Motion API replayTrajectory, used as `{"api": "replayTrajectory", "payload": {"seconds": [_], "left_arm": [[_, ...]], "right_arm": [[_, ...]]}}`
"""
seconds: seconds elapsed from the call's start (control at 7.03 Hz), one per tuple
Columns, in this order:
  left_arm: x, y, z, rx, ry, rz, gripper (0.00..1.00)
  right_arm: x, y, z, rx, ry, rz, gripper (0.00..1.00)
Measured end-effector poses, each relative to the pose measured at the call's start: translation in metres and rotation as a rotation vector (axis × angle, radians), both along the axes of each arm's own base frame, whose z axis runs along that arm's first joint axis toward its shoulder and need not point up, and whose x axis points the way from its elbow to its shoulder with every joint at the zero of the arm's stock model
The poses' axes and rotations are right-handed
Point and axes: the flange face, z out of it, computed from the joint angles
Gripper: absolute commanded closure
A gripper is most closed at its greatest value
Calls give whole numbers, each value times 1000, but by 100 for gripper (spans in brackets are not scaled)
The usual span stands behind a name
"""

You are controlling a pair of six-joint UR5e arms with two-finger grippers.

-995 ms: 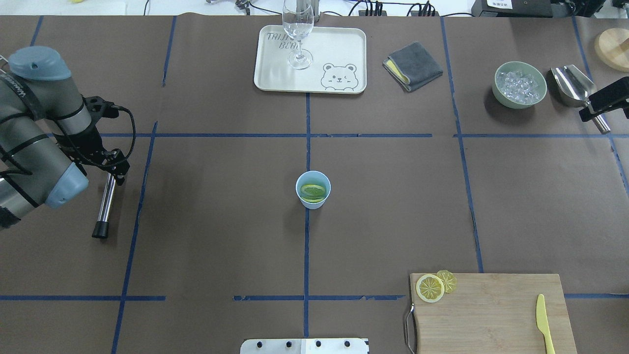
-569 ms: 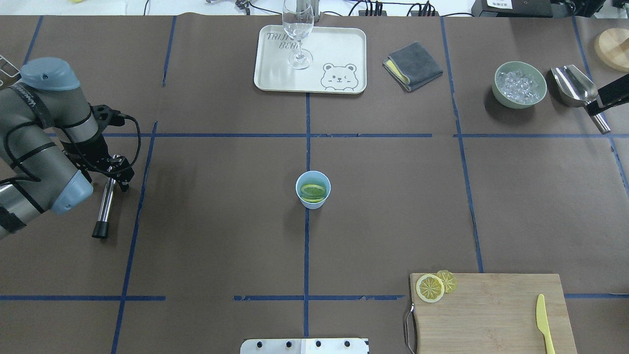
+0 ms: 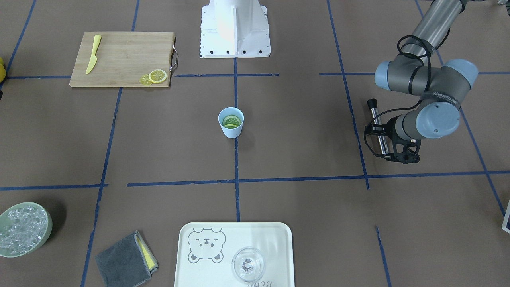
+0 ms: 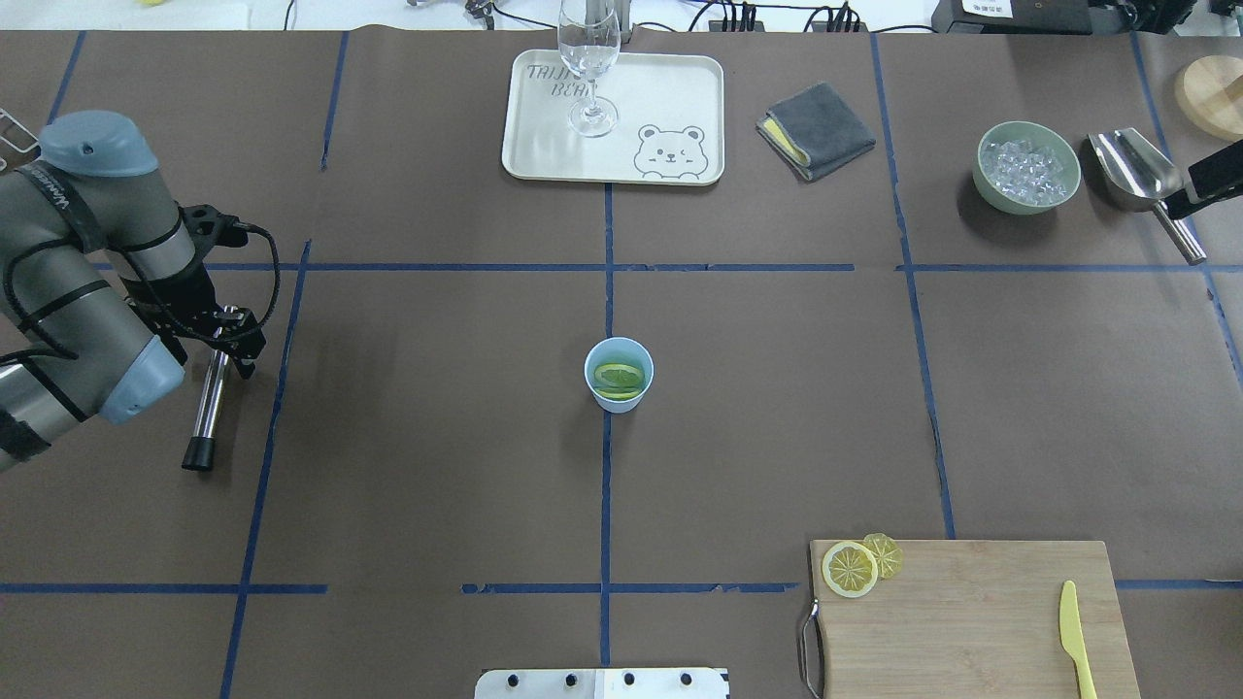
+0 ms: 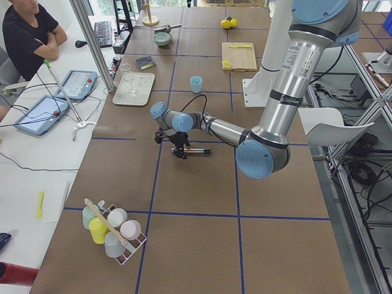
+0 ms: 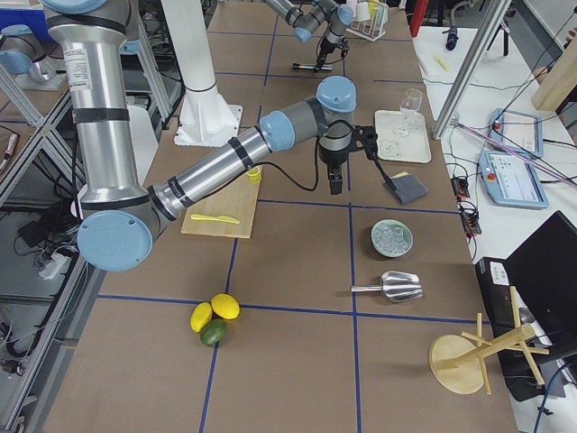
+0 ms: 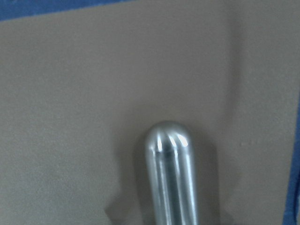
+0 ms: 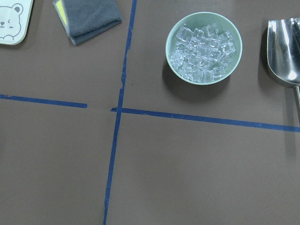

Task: Squeeze lemon into cup
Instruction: 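Grasp the steel muddler with the left gripper and lift it upright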

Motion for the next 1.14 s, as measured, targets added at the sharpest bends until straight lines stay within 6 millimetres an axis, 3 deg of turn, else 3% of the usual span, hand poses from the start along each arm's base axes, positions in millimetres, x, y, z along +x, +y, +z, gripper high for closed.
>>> {"api": "replayTrajectory", "payload": {"seconds": [0.14,0.57,0.71,0.85,1.14], "left_arm": [[0,1,-4,-12,9,-6,70],[0,2,-7,-26,11,-19,81],[0,2,-8,-25,11,-20,100],[-3,3,-15,-15,18,-25,100],[-22,17,-56,35,48,-36,100]], "right_arm": [[0,0,-1,1,-1,0,0],[0,0,-2,0,-3,1,0],[0,0,-3,2,-4,1,0],[0,1,-4,4,-5,2,0],[1,1,-5,3,-7,3,0]]}}
